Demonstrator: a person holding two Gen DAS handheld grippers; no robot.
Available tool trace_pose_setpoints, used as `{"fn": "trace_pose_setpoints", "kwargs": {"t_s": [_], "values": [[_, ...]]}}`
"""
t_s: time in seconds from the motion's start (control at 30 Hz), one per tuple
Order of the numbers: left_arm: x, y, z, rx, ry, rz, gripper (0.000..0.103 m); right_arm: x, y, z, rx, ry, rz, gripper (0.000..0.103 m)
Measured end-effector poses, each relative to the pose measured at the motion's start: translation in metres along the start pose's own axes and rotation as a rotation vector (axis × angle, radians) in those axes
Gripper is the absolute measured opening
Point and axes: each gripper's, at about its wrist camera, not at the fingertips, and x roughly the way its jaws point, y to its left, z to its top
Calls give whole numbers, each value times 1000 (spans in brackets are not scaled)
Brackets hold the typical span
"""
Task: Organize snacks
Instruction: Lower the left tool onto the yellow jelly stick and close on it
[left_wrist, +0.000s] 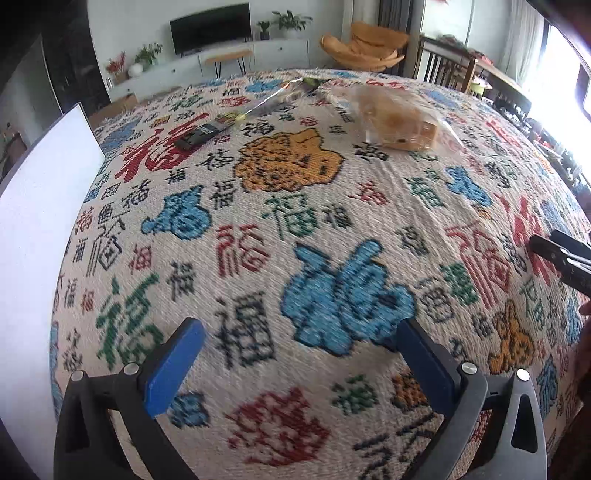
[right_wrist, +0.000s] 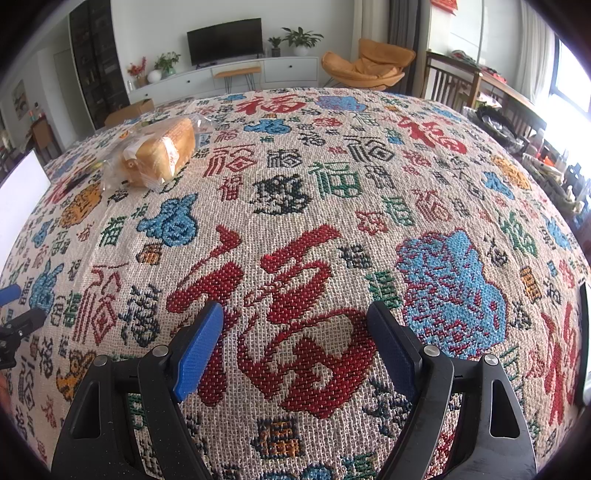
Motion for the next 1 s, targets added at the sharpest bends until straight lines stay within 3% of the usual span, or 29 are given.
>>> {"fn": "trace_pose_setpoints", "kwargs": {"t_s": [0.17, 0.23, 0.37, 0.47, 0.63, 0.73, 0.77, 0.8, 0.83, 0.87, 0.9, 1.0], "values": [[-5, 32, 58, -21, -32, -39, 103, 1, 1, 1, -1, 1, 2, 84], [2, 35, 89, 28, -31, -42, 103, 1, 2, 1, -4, 3, 3, 85], [36, 20, 141, 221, 10, 68, 103, 1, 4, 1, -6, 3, 1, 85], [63, 19, 168, 271, 14, 97, 103, 1, 4, 1, -6, 3, 1, 85], [108, 40, 194, 216, 57, 141, 103, 1, 3, 1, -5, 3, 1, 85], [117, 59, 203, 114, 90, 32, 103, 1, 3, 1, -5, 3, 2, 85], [117, 64, 203, 91, 101, -5, 95, 1, 3, 1, -5, 3, 3, 85], [113, 66, 201, 85, 96, -37, 78, 1, 4, 1, -5, 4, 3, 86], [107, 66, 198, 95, 82, -23, 64, 2, 5, 1, -5, 4, 5, 86], [99, 67, 195, 97, 78, -39, 33, 2, 5, 1, -6, 4, 6, 86], [93, 67, 191, 90, 93, -39, 27, 2, 5, 1, -6, 4, 6, 86], [68, 66, 163, 83, 115, -23, 23, 1, 7, 1, -7, 4, 7, 87]]}}
